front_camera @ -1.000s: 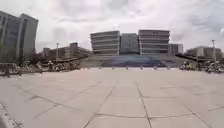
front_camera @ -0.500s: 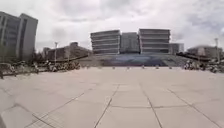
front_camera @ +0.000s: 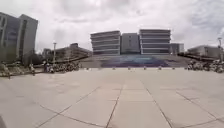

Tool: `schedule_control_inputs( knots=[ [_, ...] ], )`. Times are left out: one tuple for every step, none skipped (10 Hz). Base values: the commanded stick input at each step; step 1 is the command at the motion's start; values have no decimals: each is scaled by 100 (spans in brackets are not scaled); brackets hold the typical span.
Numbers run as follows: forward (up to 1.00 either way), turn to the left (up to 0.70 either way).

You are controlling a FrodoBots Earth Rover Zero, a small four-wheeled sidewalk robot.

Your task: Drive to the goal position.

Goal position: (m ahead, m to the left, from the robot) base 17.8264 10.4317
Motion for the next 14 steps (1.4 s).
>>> schedule_control_inputs(
  knots=[
    [100, 2],
    [100, 2],
    [100, 2],
    [100, 1],
    [100, 1],
    [100, 2],
    [100, 1],
    [100, 1],
    [100, 2],
    [100, 2],
    [100, 1],
    [100, 0],
    [100, -8],
    [100, -15]
  ],
)
